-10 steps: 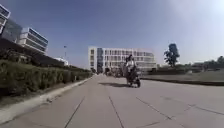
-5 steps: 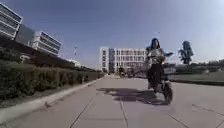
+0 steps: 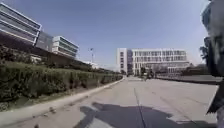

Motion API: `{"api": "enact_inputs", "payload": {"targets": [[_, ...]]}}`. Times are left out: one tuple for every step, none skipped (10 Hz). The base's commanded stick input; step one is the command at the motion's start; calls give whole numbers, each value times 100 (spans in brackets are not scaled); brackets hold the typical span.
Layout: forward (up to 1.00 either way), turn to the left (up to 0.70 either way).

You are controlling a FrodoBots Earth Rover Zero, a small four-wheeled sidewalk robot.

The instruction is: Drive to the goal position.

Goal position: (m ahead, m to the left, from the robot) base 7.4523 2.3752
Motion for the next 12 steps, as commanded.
{"api": "enact_inputs", "payload": {"targets": [[100, 0], [100, 0], [100, 0], [100, 0], [100, 0], [100, -1], [100, -4], [100, -7], [100, -15], [100, -15], [100, -8], [100, -4]]}}
